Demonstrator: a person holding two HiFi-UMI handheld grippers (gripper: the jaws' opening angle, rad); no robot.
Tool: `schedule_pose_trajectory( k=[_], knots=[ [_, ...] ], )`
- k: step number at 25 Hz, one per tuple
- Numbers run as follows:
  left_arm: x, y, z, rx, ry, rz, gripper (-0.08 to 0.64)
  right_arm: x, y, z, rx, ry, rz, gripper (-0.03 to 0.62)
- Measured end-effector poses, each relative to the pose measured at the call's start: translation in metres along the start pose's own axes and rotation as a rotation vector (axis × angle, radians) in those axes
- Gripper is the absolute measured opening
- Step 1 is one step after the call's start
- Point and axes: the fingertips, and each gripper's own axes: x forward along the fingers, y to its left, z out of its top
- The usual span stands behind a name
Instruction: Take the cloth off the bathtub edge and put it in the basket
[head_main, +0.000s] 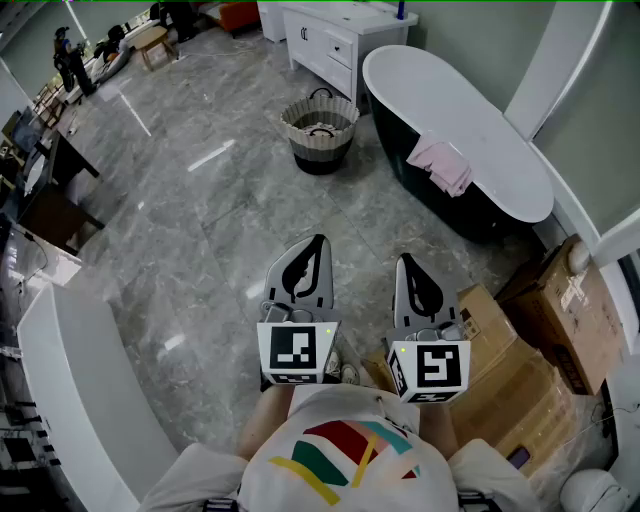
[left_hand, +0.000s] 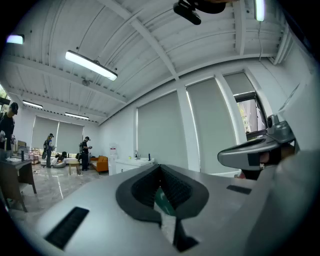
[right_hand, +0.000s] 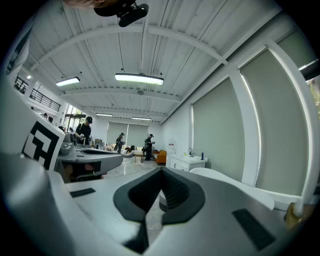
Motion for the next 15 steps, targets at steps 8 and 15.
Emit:
schedule_pose_trajectory(
  k=[8,15],
  knots=[
    [-0.002,0.013,0.0,-0.001,-0.009,0.001,0.018,0.006,0.009,0.003,-0.004,-0.005,0.0,0.009],
    [-0.003,0.034,-0.005,-0.025,-0.028,0.003,0.018,0.011,0.017,0.004,0.004,-0.014,-0.027,0.009]
  ],
)
